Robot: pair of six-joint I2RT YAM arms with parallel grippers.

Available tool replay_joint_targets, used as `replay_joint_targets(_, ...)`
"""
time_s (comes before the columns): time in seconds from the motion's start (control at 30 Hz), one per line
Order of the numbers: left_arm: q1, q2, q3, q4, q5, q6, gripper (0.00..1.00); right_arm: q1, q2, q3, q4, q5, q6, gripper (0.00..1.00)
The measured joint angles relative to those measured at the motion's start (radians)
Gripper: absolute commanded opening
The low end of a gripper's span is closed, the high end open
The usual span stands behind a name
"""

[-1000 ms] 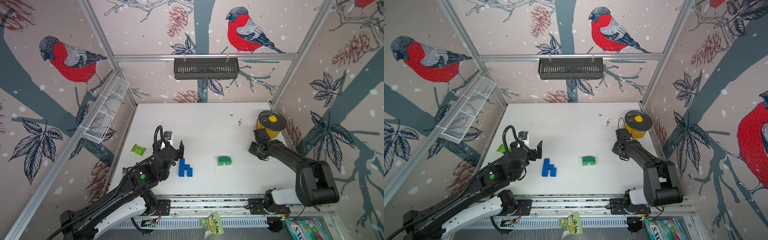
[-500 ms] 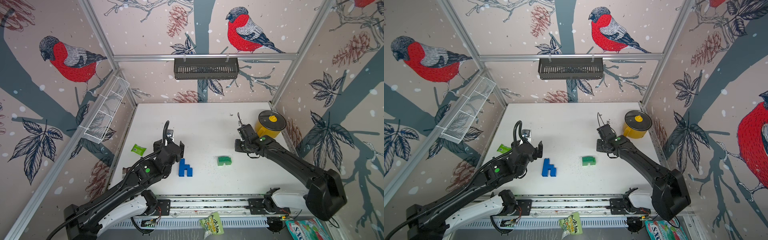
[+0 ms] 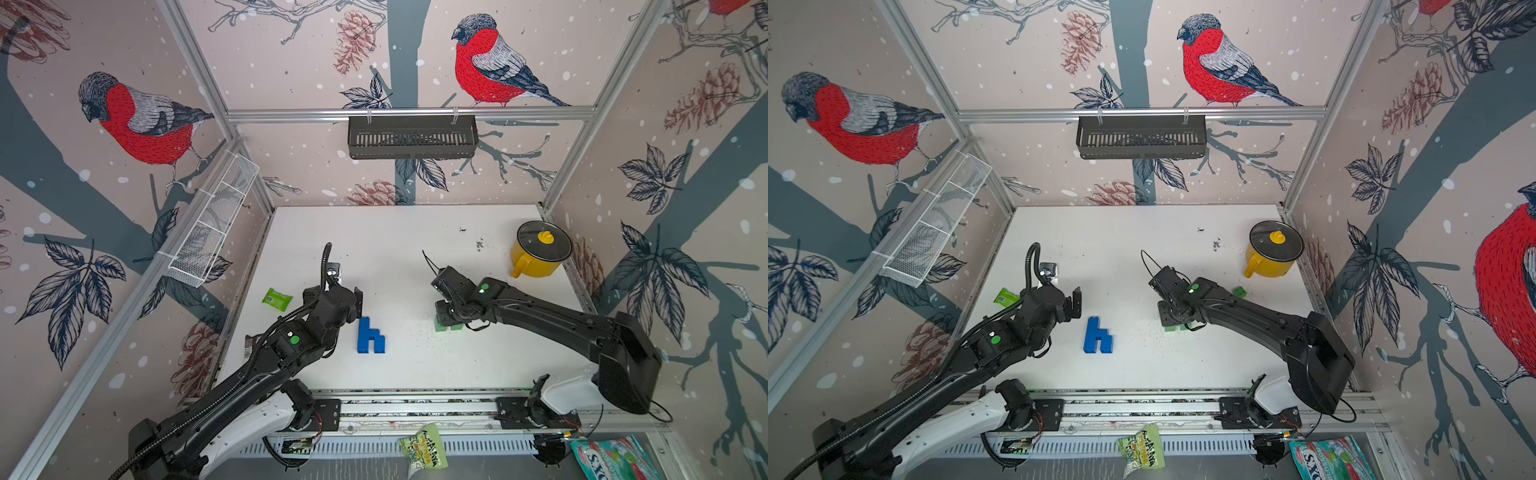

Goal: Assemble the letter h with lego
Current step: Assemble the lego brick with the lego brick.

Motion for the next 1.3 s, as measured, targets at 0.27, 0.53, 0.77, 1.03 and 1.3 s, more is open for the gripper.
replay_joint_targets(0.27, 0.0, 0.0, -0.003, 0.003, 0.017, 0.0, 0.98, 0.037, 0.062, 0.015, -0.014, 0.018, 0.026, 0.33)
replay_joint_targets(0.53, 0.0, -0.001, -0.004, 0.003, 0.036, 0.001, 0.98, 0.042, 0.091, 0.034, -0.015, 0.048, 0.037, 0.31)
replay_joint_targets(0.77, 0.0, -0.001, -0.005, 0.003, 0.044, 0.002, 0.98, 0.042, 0.091, 0.037, -0.018, 0.053, 0.054, 0.31)
replay_joint_targets(1.03, 0.0, 0.003, -0.005, 0.003, 0.047, 0.004, 0.98, 0.037, 0.068, 0.022, -0.022, 0.035, 0.078, 0.31)
replay_joint_targets(1.3, 0.0, 0.006, -0.005, 0.003, 0.047, 0.005, 0.98, 0.029, 0.057, -0.001, 0.007, 0.029, 0.084, 0.31)
